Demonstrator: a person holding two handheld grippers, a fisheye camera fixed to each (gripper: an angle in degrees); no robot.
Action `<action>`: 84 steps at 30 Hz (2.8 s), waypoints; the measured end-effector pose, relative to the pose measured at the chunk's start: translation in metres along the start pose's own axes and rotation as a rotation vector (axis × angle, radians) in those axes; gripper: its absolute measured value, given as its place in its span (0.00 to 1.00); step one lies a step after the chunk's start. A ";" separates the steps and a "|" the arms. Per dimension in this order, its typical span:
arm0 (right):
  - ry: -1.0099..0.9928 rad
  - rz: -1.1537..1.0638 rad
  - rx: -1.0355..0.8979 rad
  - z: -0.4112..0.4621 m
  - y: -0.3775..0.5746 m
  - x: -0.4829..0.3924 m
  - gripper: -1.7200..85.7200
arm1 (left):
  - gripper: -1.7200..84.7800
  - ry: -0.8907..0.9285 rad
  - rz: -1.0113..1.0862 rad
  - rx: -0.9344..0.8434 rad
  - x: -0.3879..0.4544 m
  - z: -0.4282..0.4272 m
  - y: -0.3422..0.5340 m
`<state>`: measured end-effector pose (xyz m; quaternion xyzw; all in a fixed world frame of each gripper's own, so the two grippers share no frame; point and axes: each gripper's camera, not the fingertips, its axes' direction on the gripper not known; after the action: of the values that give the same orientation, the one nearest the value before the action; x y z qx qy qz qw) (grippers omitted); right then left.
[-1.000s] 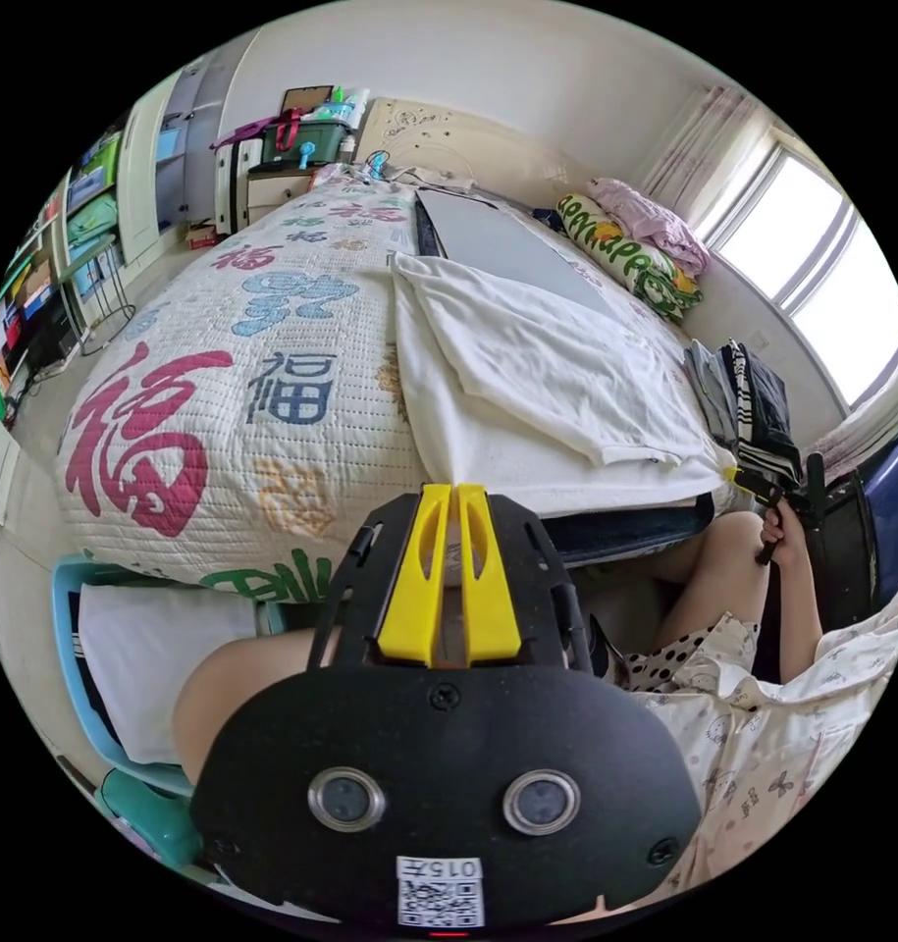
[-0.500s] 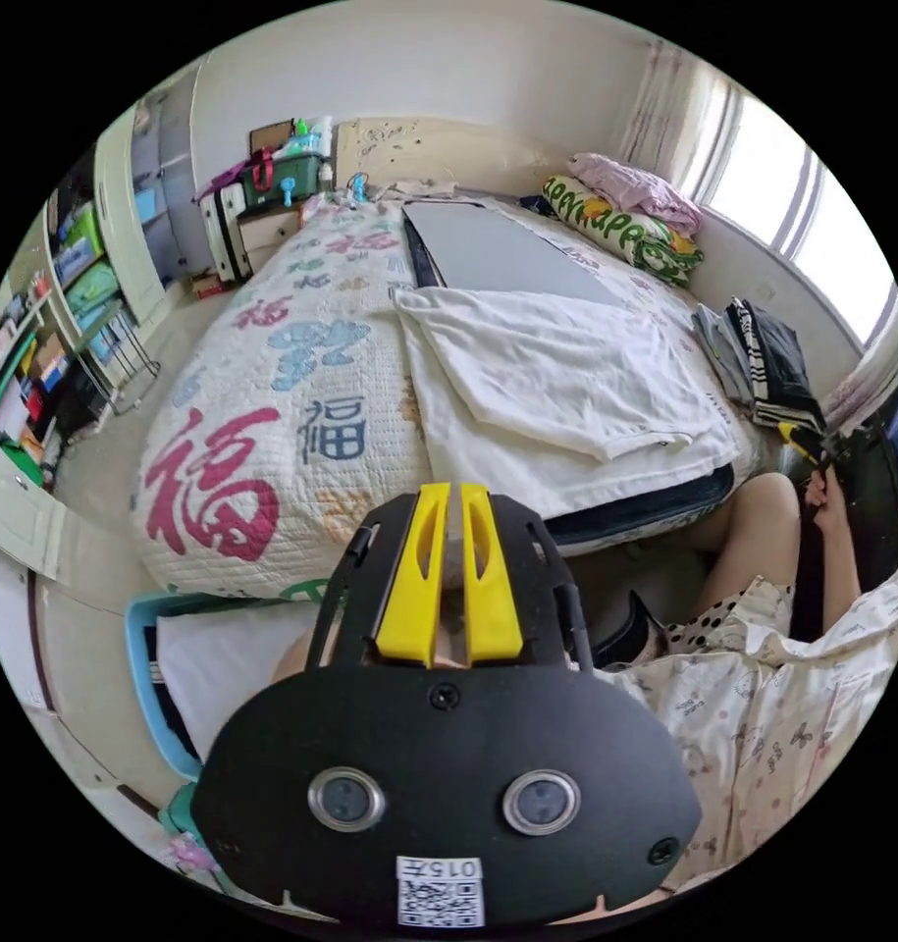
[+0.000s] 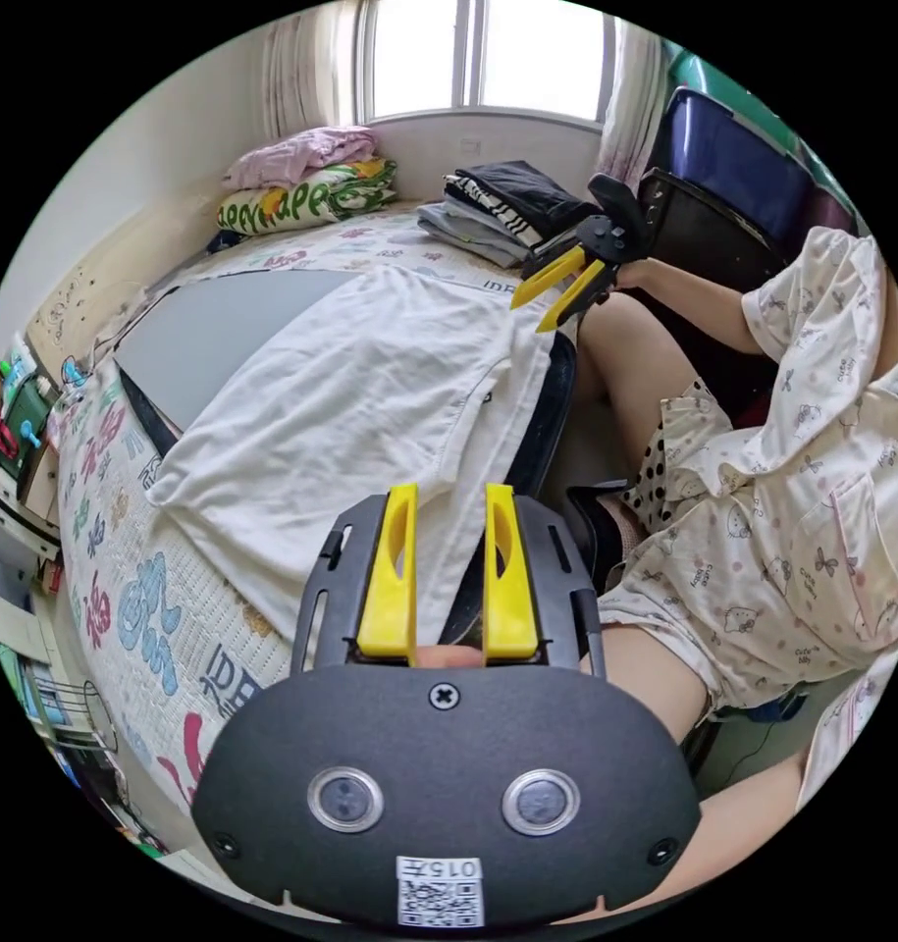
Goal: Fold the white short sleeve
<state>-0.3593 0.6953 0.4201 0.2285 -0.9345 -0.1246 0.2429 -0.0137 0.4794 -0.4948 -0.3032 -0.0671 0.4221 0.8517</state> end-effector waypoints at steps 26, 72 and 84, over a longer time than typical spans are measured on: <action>0.309 0.171 -0.006 -0.161 -0.092 0.559 0.03 | 0.05 -0.110 -0.403 0.435 -0.359 -0.190 -0.181; -0.435 0.362 0.222 -0.231 0.303 0.558 0.07 | 0.06 0.139 -0.564 0.626 -0.101 -0.206 -0.072; 0.010 0.022 -0.197 0.046 0.521 0.392 0.15 | 0.02 0.209 -0.840 0.676 -0.164 -0.266 -0.028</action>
<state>-0.8787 0.9603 0.7162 0.1940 -0.9189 -0.2121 0.2701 -0.0006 0.2197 -0.6700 -0.0003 0.0422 0.0116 0.9990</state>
